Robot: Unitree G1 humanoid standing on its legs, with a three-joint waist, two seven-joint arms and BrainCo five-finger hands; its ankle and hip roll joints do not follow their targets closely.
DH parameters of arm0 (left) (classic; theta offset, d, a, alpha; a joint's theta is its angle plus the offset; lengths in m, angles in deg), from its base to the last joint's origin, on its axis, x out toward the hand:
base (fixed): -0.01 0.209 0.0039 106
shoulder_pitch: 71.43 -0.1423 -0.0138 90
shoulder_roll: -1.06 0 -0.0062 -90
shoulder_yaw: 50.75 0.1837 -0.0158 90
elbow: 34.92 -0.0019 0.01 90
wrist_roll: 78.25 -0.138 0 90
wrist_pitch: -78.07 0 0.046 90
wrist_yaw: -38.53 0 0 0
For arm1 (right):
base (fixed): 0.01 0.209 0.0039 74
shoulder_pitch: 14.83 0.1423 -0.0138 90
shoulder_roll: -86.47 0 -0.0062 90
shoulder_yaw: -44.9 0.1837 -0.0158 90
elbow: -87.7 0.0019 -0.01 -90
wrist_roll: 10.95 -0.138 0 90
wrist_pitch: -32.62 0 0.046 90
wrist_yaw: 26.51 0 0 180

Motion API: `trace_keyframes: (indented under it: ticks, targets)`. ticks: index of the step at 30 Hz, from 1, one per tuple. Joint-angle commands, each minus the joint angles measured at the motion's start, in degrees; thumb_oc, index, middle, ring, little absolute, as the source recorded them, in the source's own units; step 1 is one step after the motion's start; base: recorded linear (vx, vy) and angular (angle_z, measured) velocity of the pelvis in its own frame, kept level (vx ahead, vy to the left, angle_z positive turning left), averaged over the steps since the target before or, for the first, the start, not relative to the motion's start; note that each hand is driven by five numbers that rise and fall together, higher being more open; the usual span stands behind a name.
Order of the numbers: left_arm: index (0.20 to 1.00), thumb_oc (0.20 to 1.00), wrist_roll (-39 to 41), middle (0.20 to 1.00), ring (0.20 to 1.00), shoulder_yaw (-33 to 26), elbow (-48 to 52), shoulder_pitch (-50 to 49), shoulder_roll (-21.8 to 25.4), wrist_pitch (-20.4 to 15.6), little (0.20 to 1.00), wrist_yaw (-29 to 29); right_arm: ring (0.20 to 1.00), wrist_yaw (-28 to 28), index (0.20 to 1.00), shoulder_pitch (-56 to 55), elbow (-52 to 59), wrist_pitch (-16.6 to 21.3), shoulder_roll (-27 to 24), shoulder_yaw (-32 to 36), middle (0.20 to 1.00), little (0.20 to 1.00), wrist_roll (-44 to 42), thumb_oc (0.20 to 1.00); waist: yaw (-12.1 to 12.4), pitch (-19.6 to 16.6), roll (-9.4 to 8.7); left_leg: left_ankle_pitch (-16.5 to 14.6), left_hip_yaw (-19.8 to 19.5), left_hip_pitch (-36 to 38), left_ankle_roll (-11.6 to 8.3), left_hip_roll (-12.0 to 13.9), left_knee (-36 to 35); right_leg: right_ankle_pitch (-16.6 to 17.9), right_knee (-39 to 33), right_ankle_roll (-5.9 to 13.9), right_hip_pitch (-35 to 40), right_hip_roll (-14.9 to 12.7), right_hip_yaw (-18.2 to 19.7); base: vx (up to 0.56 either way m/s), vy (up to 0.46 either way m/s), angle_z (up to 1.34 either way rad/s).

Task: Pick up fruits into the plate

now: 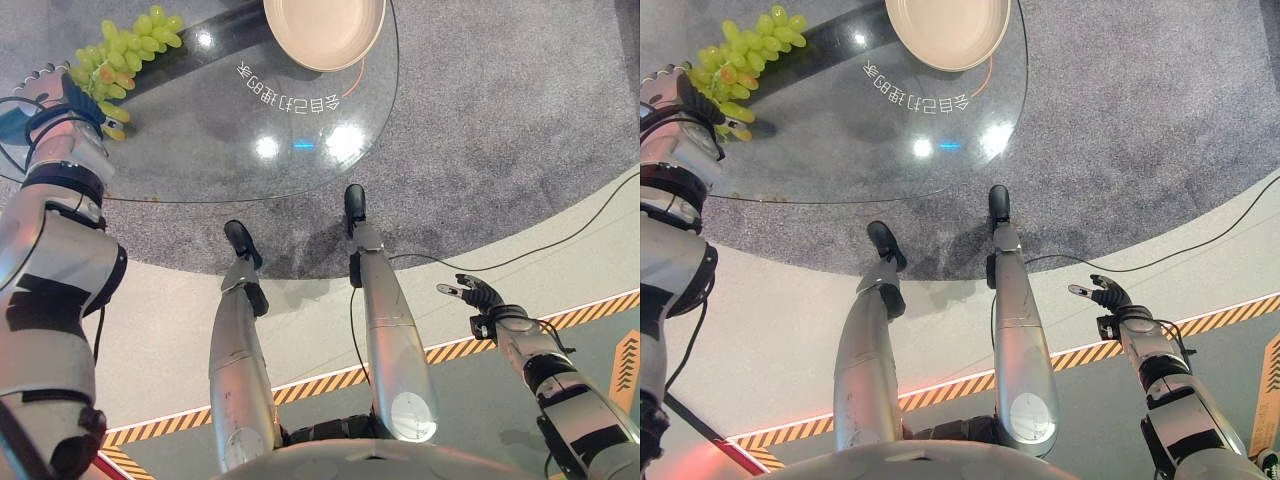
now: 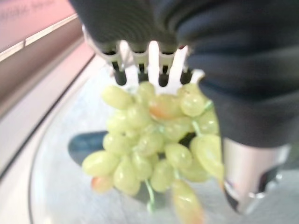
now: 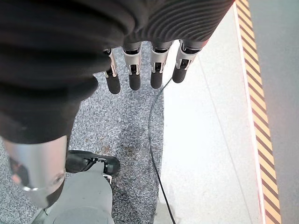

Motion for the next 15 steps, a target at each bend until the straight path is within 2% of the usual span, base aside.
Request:
trace_keyframes:
  ticks: [1,2,5,15]
  targets:
    - [1.000,1.000,-6.34,1.000,1.000,0.84,-3.78,-3.25,4.31,4.81,1.000,4.23,1.000,-1.00,1.000,-5.61,1.50,1.12,-1.60,-0.47,1.000,1.000,-2.32,1.000,0.13,-1.30,-3.80,-7.31,1.33,-1.12,1.84,-5.16,3.39,-4.20,-0.07,-1.96,1.69,6.17,-1.48,-0.01,-0.050,-0.03]
    - [1.000,1.000,-8.30,1.000,1.000,0.19,-4.28,-3.72,4.16,6.28,1.000,5.82,1.000,-1.32,1.000,-5.14,1.56,1.40,-1.32,-0.73,1.000,1.000,-2.99,1.000,0.30,-1.30,-4.27,-7.46,0.95,-1.68,1.92,-5.15,3.56,-4.25,-0.01,-2.06,1.35,6.41,-1.45,0.00,-0.055,-0.05]
    - [1.000,1.000,-10.55,1.000,1.000,-1.59,-4.52,-5.03,3.93,7.38,1.000,9.18,1.000,-1.57,1.000,-4.65,1.54,2.06,-0.52,-1.30,1.000,1.000,-3.90,1.000,0.86,-1.30,-5.16,-7.68,-0.03,-2.64,1.99,-5.32,4.06,-4.07,0.02,-2.15,0.91,6.77,-1.45,0.00,-0.076,-0.09]
    - [1.000,1.000,-9.56,1.000,1.000,-1.49,-4.19,-5.51,3.36,7.20,1.000,11.04,1.000,-1.68,1.000,-2.93,3.47,1.80,-0.66,-1.84,1.000,1.000,-5.82,1.000,1.21,-1.30,-5.65,-7.73,-0.98,-3.33,1.87,-5.75,3.63,-3.88,-0.51,-2.08,0.46,7.00,-1.48,0.00,-0.016,0.00]
